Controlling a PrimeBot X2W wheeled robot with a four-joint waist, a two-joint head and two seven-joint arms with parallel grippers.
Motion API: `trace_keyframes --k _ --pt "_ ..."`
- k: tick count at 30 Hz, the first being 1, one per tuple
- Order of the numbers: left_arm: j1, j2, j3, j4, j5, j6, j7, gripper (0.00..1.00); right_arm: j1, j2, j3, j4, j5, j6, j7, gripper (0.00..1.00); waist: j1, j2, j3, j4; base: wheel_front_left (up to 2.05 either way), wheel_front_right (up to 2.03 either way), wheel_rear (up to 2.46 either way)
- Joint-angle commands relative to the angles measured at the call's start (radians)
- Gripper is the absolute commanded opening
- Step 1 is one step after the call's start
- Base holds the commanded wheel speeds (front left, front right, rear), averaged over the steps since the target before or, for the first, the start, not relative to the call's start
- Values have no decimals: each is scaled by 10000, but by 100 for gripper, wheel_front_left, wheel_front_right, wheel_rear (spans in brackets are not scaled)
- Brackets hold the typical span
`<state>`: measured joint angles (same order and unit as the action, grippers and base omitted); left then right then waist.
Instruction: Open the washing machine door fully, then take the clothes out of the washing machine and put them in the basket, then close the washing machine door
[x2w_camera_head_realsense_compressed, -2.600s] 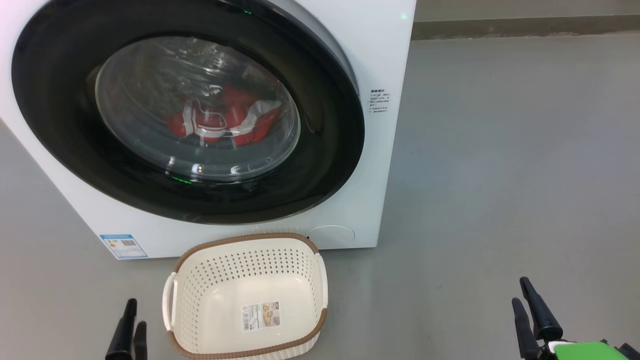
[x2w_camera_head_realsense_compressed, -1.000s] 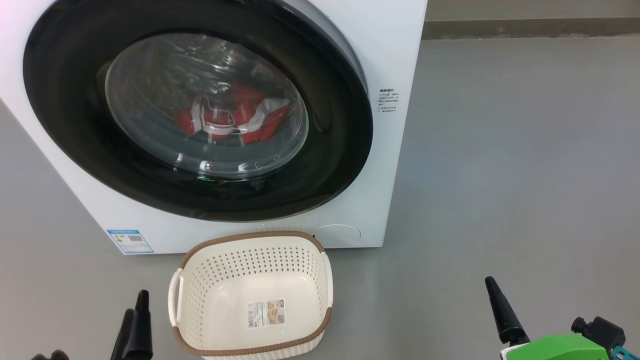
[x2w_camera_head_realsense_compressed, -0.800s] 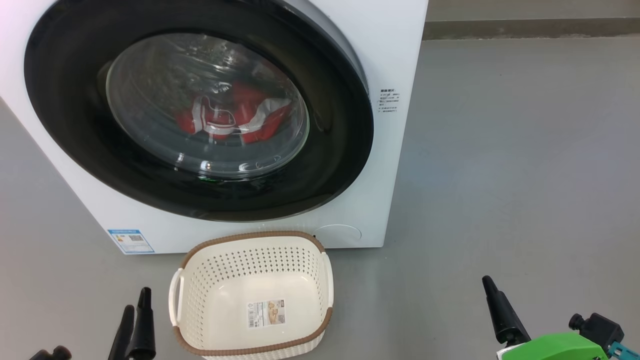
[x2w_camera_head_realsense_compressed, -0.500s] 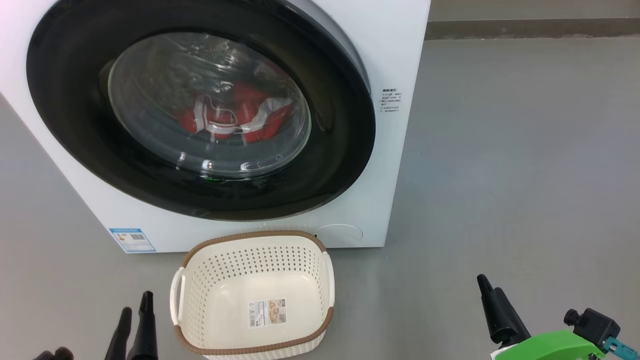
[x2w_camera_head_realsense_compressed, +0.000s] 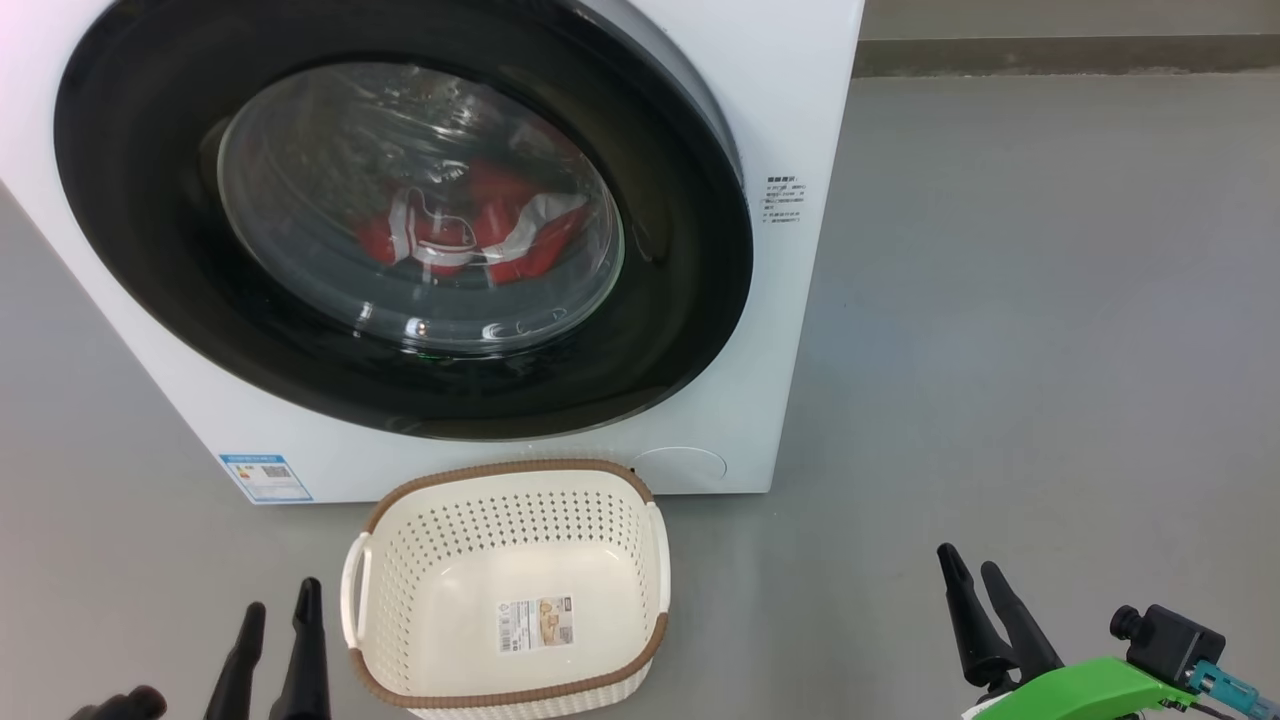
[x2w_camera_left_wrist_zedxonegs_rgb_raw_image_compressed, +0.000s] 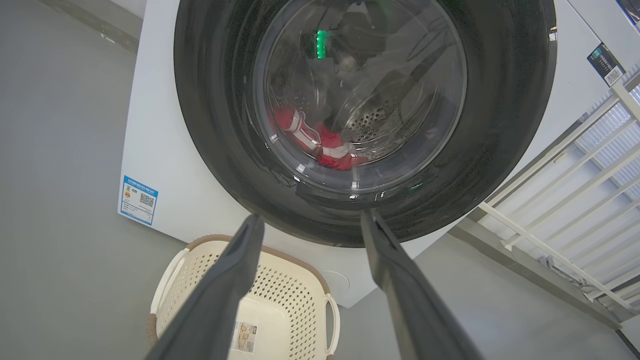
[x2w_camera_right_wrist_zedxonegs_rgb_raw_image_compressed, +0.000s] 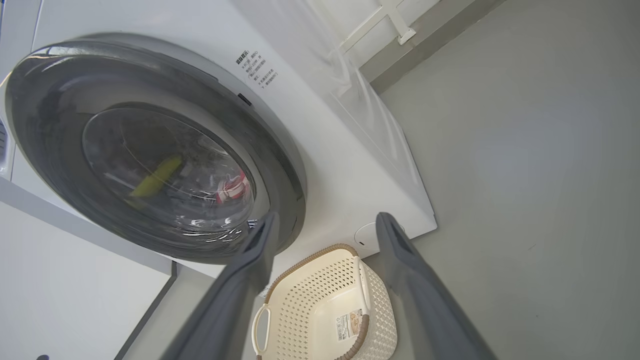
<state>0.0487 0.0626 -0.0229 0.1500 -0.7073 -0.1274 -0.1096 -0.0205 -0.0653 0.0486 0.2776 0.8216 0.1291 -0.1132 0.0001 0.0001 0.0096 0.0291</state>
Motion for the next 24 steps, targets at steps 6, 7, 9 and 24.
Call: trace_keyframes --k 6,7,9,24 --pt "-18 225 158 -426 895 -23 -311 100 -118 -146 259 -375 -836 10 -294 100 -1 -1 -22 17 0 0 0" --pt "-4 227 151 -448 1014 -23 -341 100 -109 -155 272 -390 -940 11 -323 100 -1 -1 -25 24 0 0 0" --pt "22 233 135 -495 1251 -23 -401 100 -92 -167 299 -424 -1154 11 -382 100 -1 -1 -28 35 0 0 0" --pt "168 312 21 -795 2870 -27 -817 100 4 -256 436 -631 -2642 13 -791 100 -1 -1 -42 102 0 0 0"
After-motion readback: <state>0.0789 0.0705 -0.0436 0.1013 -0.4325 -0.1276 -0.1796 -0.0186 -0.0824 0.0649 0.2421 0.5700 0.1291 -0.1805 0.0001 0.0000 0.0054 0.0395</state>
